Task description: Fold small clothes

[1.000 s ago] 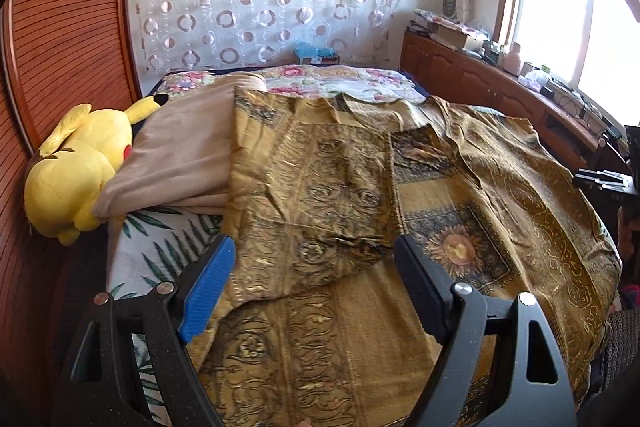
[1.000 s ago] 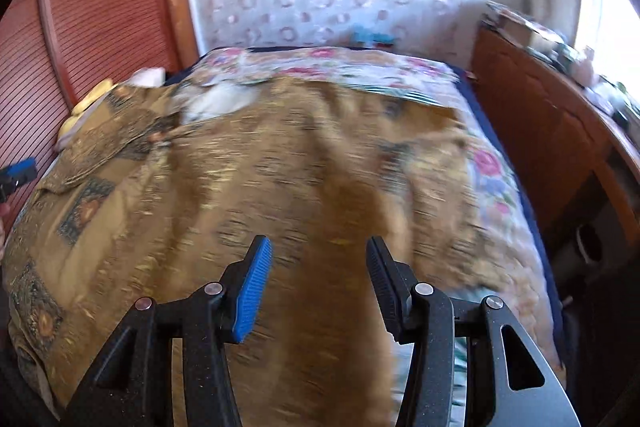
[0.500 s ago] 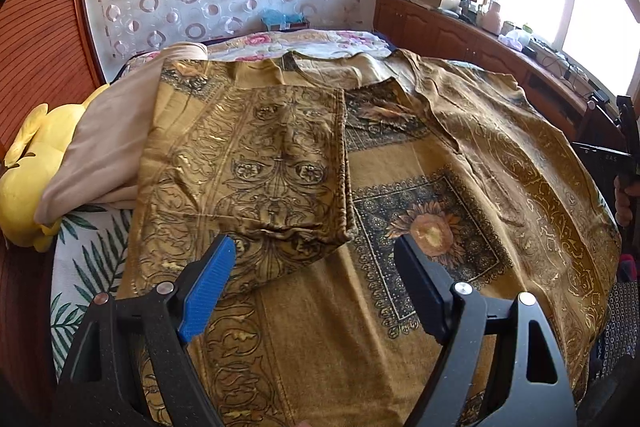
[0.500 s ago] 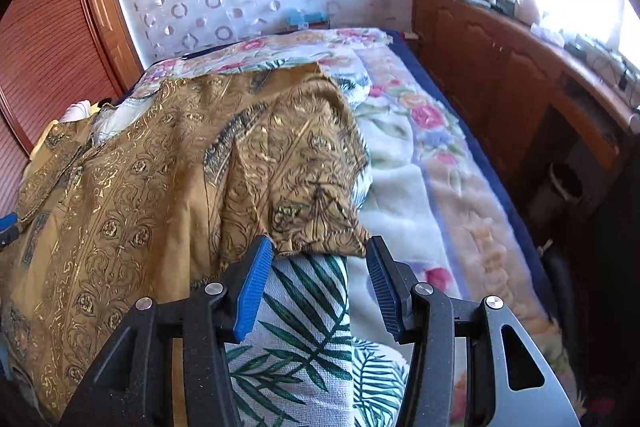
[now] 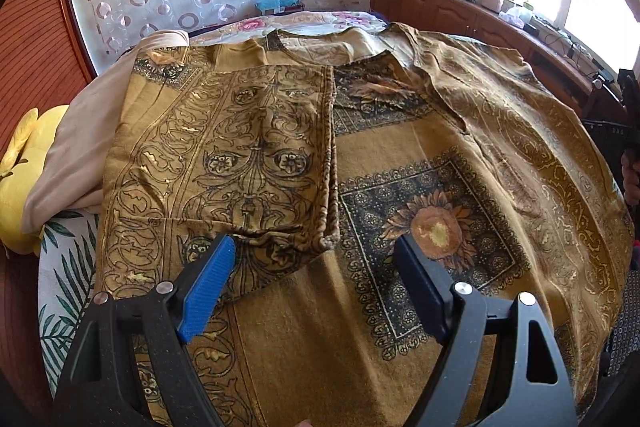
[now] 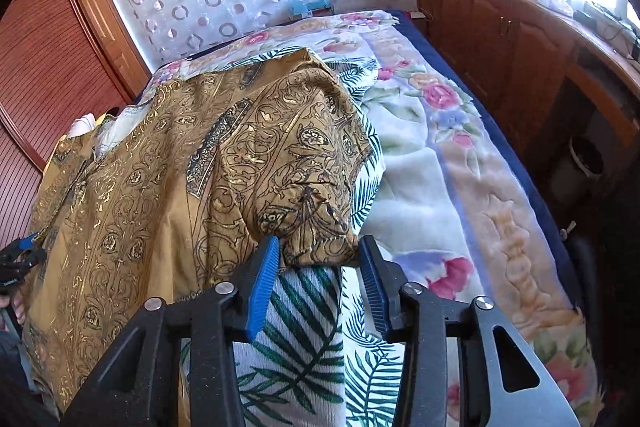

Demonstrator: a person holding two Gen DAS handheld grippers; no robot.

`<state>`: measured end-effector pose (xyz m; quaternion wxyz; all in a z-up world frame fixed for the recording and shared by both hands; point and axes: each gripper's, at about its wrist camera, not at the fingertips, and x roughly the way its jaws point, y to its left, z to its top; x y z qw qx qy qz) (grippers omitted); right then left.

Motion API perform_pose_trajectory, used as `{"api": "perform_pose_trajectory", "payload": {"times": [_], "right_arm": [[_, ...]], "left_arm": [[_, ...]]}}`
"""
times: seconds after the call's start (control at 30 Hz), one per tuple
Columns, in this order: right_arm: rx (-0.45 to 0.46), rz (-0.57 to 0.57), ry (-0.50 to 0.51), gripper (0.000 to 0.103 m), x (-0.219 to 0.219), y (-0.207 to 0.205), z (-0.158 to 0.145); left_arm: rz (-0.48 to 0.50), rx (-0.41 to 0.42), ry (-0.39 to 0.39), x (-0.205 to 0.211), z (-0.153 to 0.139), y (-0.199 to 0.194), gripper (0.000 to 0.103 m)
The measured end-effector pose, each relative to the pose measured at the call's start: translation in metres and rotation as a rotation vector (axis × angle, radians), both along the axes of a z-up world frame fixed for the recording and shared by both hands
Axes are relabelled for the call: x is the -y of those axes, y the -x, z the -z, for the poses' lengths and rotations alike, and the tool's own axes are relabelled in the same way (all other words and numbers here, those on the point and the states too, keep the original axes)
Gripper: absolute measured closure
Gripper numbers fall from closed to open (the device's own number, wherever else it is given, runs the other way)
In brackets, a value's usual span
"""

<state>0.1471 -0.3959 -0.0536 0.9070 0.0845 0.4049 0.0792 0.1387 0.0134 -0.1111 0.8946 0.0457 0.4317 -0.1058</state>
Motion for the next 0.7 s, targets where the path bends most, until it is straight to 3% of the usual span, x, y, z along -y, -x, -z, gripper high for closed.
{"api": "perform_pose_trajectory", "payload": {"times": [0.1,0.27,0.4,0.57,0.7], "right_arm": [[0.009,-0.015,0.018,0.08,-0.002,-0.003,0.001],[0.056,-0.026,0.152,0.096,-0.015,0.004,-0.004],[0.127,-0.03,0.165,0.097,-0.024,0.012,-0.02],[0.206,-0.107,0.167,0.097,-0.056,0.025,-0.04],[0.209,-0.19,0.17,0.097,-0.088,0.031,-0.037]], "left_arm": [[0.008,0.0,-0.014,0.003,0.001,-0.001,0.017],[0.011,-0.008,-0.018,0.004,0.002,-0.002,0.011],[0.016,-0.024,-0.027,0.007,0.004,-0.004,0.0],[0.016,-0.023,-0.026,0.006,0.003,-0.003,0.0],[0.016,-0.023,-0.027,0.006,0.004,-0.003,0.0]]}}
